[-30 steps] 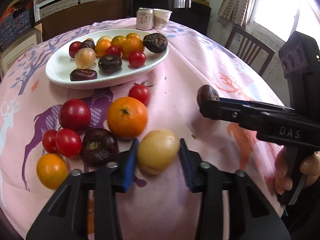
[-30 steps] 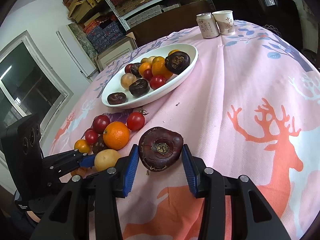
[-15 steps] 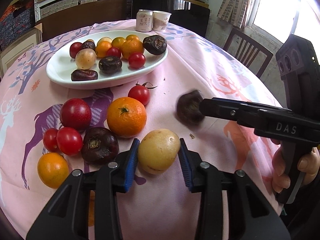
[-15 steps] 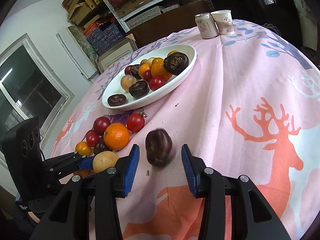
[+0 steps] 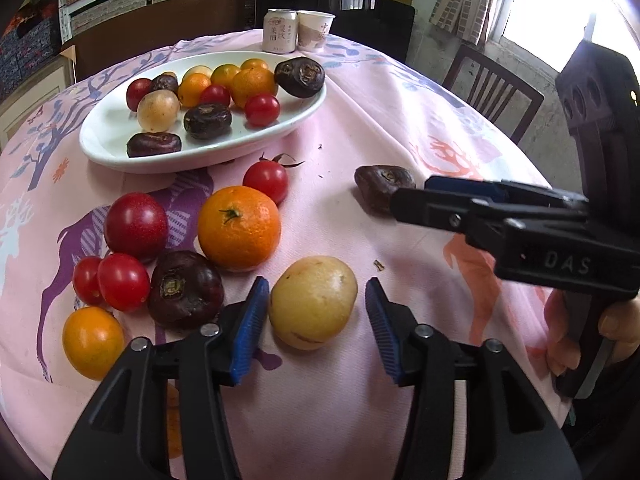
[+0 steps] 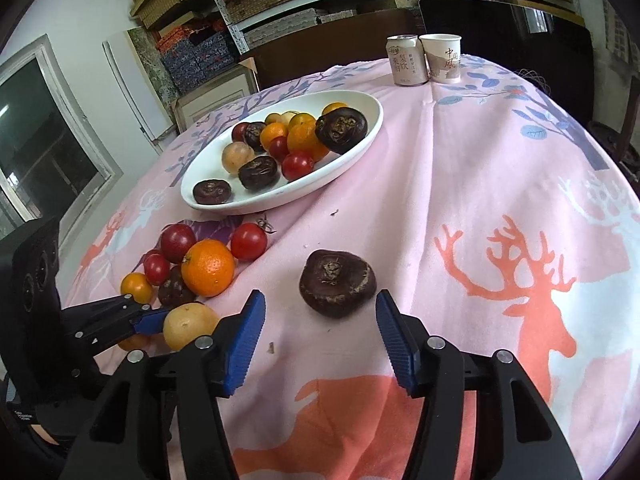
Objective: Organize fruits
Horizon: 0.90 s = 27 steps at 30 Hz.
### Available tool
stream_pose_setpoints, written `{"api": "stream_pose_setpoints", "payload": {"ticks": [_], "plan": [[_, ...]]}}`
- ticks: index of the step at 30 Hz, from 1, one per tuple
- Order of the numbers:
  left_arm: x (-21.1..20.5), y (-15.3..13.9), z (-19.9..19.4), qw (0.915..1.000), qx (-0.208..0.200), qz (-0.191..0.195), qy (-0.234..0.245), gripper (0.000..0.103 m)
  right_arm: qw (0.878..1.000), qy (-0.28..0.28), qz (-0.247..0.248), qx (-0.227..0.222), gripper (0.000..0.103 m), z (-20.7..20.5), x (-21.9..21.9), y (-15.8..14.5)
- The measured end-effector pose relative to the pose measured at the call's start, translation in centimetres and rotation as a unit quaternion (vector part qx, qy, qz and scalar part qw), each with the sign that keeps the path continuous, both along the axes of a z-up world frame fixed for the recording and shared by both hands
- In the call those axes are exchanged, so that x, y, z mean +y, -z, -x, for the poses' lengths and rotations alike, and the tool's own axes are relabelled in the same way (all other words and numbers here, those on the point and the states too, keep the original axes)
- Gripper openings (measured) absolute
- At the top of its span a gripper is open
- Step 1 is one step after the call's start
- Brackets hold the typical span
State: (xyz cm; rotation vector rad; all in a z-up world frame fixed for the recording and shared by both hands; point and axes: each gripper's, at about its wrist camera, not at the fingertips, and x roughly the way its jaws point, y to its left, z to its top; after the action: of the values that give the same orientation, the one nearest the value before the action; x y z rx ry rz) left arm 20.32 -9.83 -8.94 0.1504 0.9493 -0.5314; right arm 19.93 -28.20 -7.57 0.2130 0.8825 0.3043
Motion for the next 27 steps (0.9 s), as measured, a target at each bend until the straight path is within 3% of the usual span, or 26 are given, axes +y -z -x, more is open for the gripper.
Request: {"api": "stream_pose_setpoints", "payload": {"ticks": [2,4,10,13,27], "plan": [[0.1,0.0,0.0,1.0,0.001,0.005,0.0,0.049,1.0,0.002,0.015,-0.002,0.059,-0.3,0.1,-0.2],[0.3,0.0,0.0,0.9999,0.002,0.014,0.001,0.039,0.999,0.001,0.036,-0.003,0.063,-0.7,0.5,-0.4],[0.6,-0.6,0.4,0.9995,-0.011,0.028,0.002,0.039,0.996,-0.019,0.092,0.006,0.066,-2.2,2.7,0.2],[0.9,-0.8,0.4,0.9993,-0.015,0.035,-0.002,0.039,0.992,-0.017,0.127,0.017,0.045,-2.6,3.3,1.1],[1.0,-1.4,0.8,0.9987,-0.03,0.041,-0.006,0.039,0.997,-0.005,0.076,-0.003,0.045,-1.1,2.1,0.2]]}}
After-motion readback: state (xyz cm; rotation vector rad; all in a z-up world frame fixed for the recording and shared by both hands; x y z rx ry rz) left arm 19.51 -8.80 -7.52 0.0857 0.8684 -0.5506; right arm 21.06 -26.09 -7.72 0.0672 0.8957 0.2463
